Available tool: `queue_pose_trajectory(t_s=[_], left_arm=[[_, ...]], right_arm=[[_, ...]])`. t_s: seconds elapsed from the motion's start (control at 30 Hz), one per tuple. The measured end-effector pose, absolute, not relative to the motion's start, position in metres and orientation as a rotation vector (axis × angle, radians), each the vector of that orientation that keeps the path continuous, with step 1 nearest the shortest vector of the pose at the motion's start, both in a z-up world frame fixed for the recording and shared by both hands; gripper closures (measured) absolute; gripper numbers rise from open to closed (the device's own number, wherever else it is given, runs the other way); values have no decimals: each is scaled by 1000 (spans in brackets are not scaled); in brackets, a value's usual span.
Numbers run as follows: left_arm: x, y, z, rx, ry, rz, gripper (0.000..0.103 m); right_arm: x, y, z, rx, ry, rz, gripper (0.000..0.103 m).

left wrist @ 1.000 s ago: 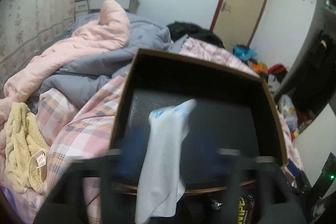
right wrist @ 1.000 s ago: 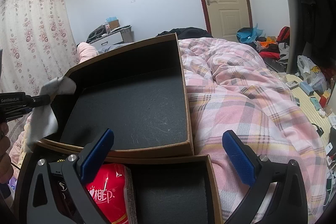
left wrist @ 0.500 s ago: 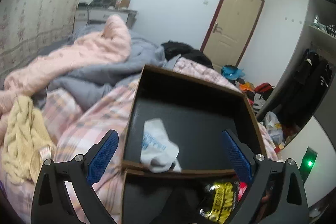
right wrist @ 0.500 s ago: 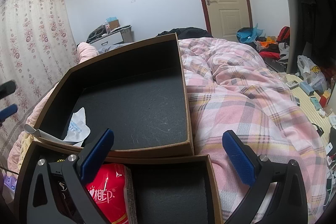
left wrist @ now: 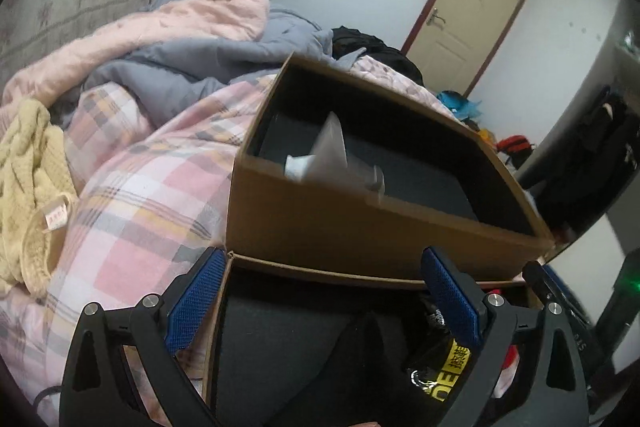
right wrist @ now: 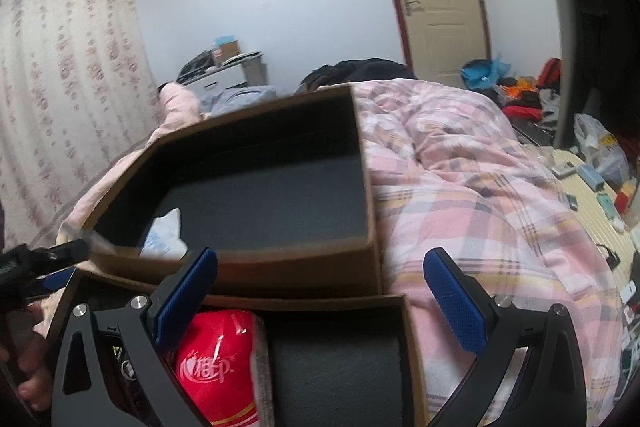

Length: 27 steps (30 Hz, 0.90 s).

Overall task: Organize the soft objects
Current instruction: 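Withdraw the left gripper and bring the right gripper over the filled box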

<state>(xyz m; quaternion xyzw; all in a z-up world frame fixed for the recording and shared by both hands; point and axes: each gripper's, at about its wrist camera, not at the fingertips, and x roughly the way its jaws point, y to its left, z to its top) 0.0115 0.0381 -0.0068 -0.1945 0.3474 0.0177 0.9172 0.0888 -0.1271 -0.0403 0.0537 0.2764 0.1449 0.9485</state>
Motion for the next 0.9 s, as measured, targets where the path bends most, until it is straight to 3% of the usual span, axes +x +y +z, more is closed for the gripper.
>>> queue_pose_trajectory(t_s=[0.33,0.6,0.9], left_arm=[[5,46,-2,-431,660,16,6],[7,41,-7,-388,672,37,6],[0,41,-2,-394,632,19,6]], right_arm=[[66,-105,-27,-53,422,330,1],[60,-147,10,90,380,380,1],[63,-165,11,175,507,457,1]])
